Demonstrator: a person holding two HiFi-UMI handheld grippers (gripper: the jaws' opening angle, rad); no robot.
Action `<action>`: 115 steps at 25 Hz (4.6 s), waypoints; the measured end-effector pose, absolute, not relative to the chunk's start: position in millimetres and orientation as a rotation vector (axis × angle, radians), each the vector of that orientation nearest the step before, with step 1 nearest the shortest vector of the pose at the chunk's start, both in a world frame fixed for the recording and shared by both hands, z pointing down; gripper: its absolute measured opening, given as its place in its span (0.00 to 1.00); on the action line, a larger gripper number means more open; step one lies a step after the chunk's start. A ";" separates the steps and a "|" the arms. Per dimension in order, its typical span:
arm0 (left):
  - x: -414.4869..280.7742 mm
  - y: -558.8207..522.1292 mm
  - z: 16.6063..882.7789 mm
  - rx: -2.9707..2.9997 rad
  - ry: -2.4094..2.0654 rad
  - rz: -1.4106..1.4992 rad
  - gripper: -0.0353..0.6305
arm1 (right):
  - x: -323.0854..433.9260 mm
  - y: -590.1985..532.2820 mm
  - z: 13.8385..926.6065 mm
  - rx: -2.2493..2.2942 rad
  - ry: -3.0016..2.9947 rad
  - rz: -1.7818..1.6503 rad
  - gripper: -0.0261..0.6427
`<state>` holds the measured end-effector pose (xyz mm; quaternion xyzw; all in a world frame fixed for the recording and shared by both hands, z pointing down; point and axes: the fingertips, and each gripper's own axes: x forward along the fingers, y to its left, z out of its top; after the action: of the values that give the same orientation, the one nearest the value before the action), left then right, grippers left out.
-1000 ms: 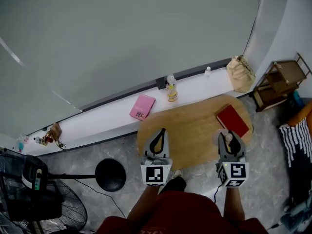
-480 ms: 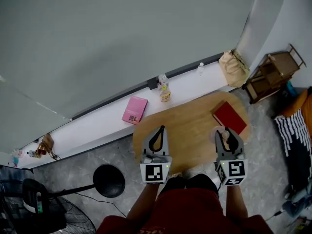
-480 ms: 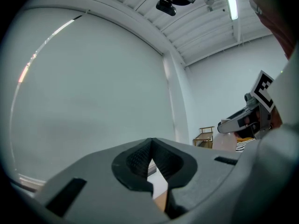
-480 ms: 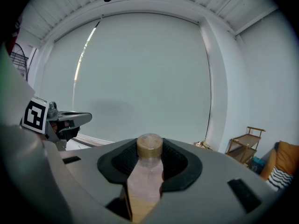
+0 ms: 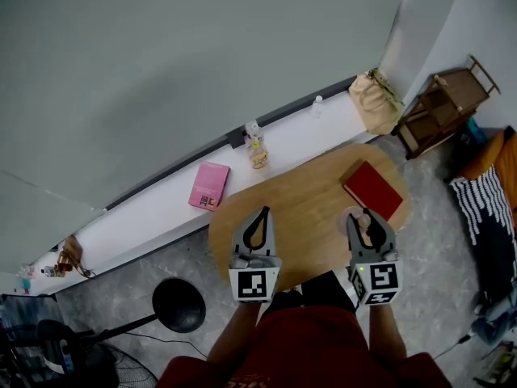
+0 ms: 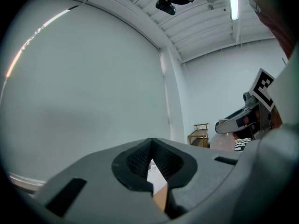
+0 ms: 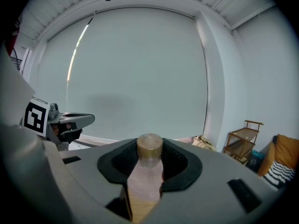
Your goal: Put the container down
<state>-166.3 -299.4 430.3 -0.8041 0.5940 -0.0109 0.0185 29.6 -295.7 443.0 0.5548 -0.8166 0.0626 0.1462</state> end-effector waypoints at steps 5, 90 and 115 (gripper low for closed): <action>-144.8 -325.7 441.0 -2.520 1.818 -0.071 0.06 | 49.4 -317.2 461.4 1.594 -2.326 0.257 0.24; -122.4 -356.7 631.2 -2.734 2.025 -0.561 0.06 | 52.5 -359.7 797.1 1.157 -2.048 0.585 0.39; -121.8 -283.9 501.9 -2.648 1.791 -0.303 0.06 | 51.7 -283.2 526.6 1.548 -2.358 0.231 0.39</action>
<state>-121.8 -283.9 501.9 -0.8242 0.5573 -0.0942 -0.0348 51.7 -283.2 526.6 0.5404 -0.8231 0.0805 0.1549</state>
